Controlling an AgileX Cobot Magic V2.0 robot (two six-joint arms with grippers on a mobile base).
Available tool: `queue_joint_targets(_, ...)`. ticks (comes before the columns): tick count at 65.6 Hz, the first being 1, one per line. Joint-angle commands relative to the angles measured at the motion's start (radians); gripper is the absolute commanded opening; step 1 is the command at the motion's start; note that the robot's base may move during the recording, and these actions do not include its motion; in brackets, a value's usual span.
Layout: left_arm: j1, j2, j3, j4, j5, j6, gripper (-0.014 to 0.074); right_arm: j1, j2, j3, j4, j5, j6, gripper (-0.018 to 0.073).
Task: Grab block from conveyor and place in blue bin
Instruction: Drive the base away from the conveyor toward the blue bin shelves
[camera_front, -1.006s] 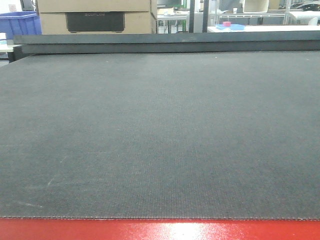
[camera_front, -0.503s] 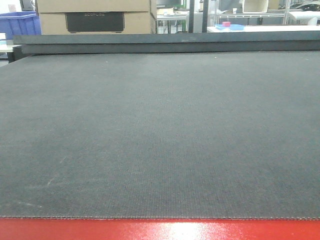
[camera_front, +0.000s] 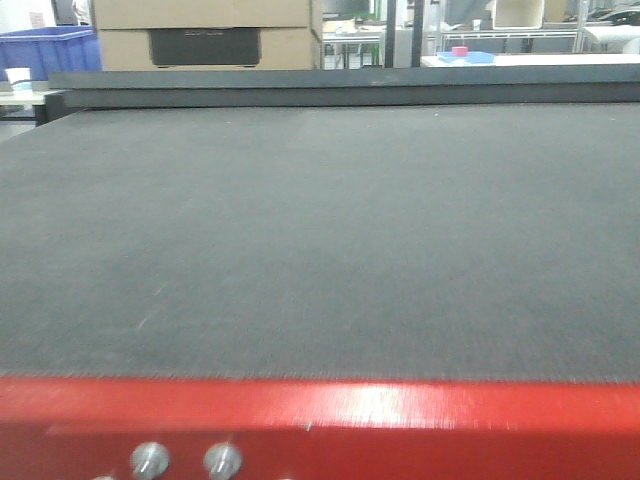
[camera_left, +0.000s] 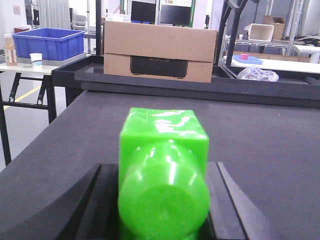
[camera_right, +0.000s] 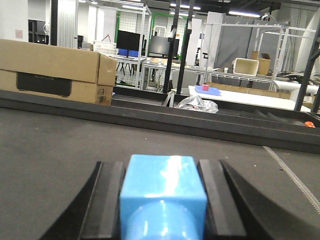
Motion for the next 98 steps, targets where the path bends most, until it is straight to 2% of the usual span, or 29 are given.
queue_joint_targets(1,-0.008,-0.004,-0.007,0.002,-0.016,-0.002,-0.0111,-0.002,-0.002,0.0,-0.006,-0.02,-0.007,-0.0162)
queue_joint_targets(98,-0.006,-0.007,-0.007,0.002,-0.016,-0.002,-0.0111,-0.002,-0.002,0.0,-0.006,-0.022,-0.007,-0.0162)
